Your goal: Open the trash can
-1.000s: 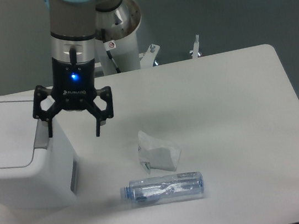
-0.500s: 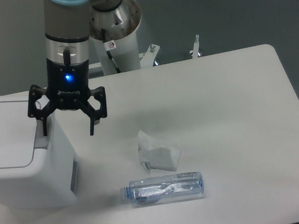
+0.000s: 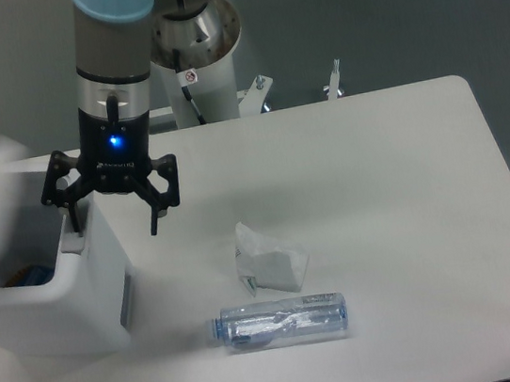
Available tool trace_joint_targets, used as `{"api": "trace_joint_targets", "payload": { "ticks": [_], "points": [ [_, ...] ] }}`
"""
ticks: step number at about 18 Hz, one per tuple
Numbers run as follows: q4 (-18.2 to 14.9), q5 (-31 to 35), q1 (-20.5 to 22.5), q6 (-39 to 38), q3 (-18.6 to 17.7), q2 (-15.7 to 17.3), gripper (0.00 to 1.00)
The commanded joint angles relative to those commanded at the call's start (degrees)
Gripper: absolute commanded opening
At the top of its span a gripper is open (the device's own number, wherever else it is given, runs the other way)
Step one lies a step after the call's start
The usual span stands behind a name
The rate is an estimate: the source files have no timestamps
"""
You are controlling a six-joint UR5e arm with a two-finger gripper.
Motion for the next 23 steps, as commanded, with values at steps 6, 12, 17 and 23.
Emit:
{"api": "trace_joint_targets", "payload": {
  "ticks": [6, 12, 17, 23],
  "points": [
    [0.0, 0.1, 1.8, 0.5, 2.0, 0.2, 1.00],
    [0.4, 0.4, 14.3, 6.1, 3.8, -3.8, 1.00],
    [0.4, 3.0, 21.6, 24.3, 3.6, -9.0, 1.00],
    [1.0, 6.7, 27.2, 34.9, 6.1, -13.9, 1.00]
  ]
}}
